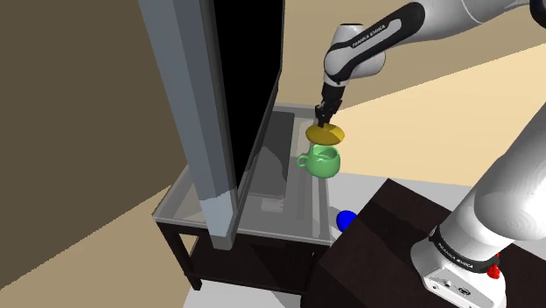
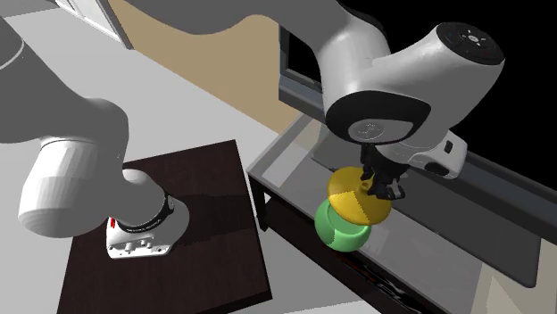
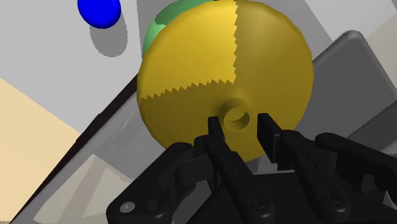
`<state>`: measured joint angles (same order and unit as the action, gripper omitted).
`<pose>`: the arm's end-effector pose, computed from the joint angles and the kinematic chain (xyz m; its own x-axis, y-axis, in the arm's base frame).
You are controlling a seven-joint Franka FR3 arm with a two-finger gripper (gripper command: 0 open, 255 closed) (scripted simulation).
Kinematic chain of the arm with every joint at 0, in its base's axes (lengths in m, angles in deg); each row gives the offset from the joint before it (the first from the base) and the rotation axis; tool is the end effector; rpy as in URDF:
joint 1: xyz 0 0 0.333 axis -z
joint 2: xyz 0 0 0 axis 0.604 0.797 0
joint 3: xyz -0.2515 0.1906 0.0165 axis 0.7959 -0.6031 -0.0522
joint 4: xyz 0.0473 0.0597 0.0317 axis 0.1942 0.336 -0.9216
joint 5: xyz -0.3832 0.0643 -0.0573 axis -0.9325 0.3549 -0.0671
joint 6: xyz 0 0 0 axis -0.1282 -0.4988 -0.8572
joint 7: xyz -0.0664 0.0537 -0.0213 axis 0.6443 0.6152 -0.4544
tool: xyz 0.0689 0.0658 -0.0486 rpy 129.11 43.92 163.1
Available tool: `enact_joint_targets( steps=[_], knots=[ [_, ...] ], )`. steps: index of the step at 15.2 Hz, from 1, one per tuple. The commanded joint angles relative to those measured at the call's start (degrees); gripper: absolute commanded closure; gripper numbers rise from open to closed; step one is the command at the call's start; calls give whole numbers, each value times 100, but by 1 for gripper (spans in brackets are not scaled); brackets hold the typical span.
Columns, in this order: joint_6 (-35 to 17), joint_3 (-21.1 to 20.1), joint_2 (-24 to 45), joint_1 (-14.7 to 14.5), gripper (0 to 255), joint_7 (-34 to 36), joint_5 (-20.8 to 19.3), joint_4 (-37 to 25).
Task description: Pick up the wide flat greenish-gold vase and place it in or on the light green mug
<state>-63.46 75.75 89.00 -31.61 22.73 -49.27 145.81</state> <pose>0.5179 -0.1271 0.3593 0.9959 -0.0706 0.0566 -0.0686 -0.9969 -0.0374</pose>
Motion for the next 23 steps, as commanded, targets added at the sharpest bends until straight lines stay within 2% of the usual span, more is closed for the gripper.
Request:
enact_joint_targets(
  steps=[1,11,19,20,23],
  knots=[
    [-154,-4,97,-2,255,-20,30,52],
    [-932,-37,659,11,255,-182,224,280],
    [-932,-37,659,11,255,-183,224,280],
    [-933,-34,653,15,0,-190,225,288],
    [-923,-31,657,18,0,-196,225,275]
  ],
)
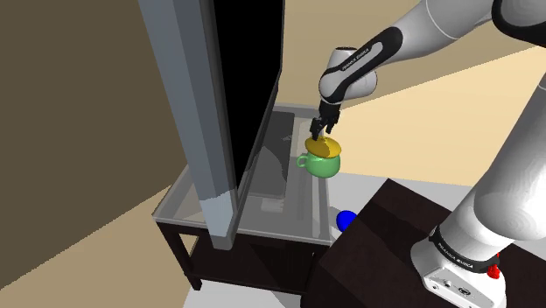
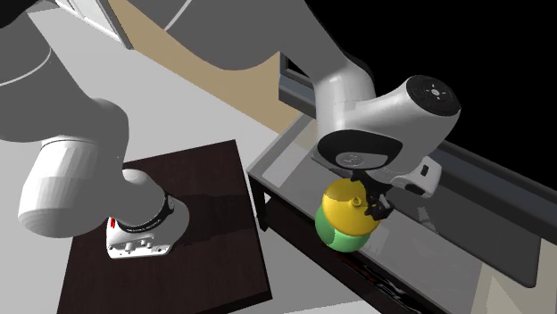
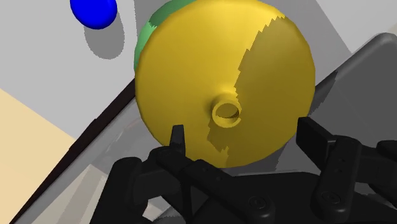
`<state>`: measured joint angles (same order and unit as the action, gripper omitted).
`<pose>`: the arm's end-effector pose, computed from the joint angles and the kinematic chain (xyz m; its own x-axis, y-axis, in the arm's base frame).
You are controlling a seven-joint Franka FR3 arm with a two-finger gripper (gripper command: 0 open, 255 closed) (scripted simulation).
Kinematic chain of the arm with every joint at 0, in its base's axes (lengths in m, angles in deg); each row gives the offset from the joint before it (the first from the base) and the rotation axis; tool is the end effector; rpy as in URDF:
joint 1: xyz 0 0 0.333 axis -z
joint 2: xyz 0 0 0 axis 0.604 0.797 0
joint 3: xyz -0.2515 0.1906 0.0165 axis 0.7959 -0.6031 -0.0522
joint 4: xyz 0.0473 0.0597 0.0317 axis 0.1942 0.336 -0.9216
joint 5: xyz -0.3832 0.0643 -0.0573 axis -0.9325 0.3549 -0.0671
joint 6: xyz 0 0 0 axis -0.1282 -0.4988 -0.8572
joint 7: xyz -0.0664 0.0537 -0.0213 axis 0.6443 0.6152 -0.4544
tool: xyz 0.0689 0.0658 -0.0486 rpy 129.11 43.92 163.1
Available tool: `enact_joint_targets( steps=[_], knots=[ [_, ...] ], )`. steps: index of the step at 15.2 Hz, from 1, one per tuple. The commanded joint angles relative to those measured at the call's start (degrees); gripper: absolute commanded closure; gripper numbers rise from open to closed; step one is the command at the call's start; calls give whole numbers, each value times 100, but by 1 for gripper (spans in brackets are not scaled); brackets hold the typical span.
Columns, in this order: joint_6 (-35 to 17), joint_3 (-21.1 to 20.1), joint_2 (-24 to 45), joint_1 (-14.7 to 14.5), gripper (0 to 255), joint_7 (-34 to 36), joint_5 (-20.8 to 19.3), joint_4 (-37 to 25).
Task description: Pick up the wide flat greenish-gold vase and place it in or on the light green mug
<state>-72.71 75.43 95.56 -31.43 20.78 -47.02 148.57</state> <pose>0.5184 -0.1278 0.2932 0.9958 -0.0706 0.0579 -0.0685 -0.9970 -0.0372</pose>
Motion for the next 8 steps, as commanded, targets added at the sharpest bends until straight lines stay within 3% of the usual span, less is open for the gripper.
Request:
enact_joint_targets(
  steps=[1,6,8],
  knots=[
    [1,0,2,0,0,-1,0,0],
    [674,42,-541,-13,0,137,-181,-141],
    [674,41,-542,-11,0,137,-182,-140]
  ],
)
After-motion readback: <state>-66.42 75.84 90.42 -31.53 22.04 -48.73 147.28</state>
